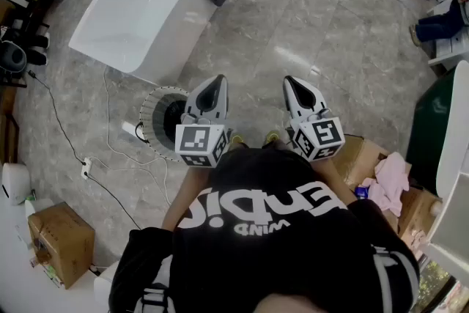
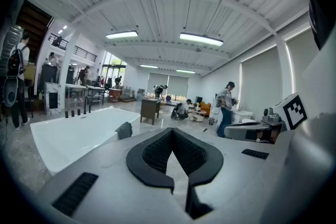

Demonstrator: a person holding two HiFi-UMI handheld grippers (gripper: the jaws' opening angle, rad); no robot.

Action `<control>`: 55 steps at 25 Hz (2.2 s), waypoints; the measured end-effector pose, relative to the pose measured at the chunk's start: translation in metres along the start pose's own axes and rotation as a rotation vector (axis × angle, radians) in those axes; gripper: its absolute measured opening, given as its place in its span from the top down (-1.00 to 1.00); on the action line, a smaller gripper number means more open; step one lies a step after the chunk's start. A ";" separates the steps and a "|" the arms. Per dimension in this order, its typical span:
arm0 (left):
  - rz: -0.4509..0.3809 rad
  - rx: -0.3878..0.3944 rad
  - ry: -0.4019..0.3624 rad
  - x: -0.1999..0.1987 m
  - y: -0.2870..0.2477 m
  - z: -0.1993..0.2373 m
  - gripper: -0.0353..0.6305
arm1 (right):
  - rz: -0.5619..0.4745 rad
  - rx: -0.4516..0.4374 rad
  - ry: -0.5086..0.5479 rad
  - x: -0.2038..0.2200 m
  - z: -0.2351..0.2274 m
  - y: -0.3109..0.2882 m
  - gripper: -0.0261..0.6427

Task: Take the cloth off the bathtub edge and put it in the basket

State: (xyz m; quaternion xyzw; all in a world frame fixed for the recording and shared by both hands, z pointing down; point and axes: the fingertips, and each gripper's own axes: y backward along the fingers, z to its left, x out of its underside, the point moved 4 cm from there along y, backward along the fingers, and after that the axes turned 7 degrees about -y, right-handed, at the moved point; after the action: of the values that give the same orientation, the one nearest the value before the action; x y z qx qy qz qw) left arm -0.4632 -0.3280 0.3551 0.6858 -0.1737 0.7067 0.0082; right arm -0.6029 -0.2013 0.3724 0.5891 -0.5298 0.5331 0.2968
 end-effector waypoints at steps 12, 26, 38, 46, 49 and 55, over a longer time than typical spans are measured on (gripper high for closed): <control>0.005 0.053 -0.029 0.009 -0.002 0.038 0.86 | -0.047 0.048 -0.023 0.004 0.023 -0.027 0.88; 0.021 0.028 -0.005 0.012 -0.088 0.086 0.85 | -0.053 0.068 -0.042 -0.008 -0.036 -0.112 0.88; -0.006 -0.051 0.016 -0.045 -0.238 0.133 0.86 | -0.036 -0.015 -0.025 -0.083 -0.141 -0.239 0.88; -0.022 -0.118 0.033 -0.068 -0.312 0.143 0.86 | -0.037 -0.073 -0.016 -0.118 -0.207 -0.298 0.88; -0.018 -0.137 0.036 -0.071 -0.327 0.148 0.86 | -0.035 -0.087 -0.023 -0.124 -0.220 -0.314 0.88; -0.015 -0.173 0.049 -0.067 -0.355 0.175 0.85 | -0.003 -0.123 -0.024 -0.122 -0.231 -0.353 0.88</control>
State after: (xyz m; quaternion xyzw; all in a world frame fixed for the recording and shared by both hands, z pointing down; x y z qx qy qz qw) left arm -0.2017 -0.0241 0.3725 0.6664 -0.2286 0.7055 0.0771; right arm -0.3272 0.1403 0.3926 0.5770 -0.5641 0.4920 0.3267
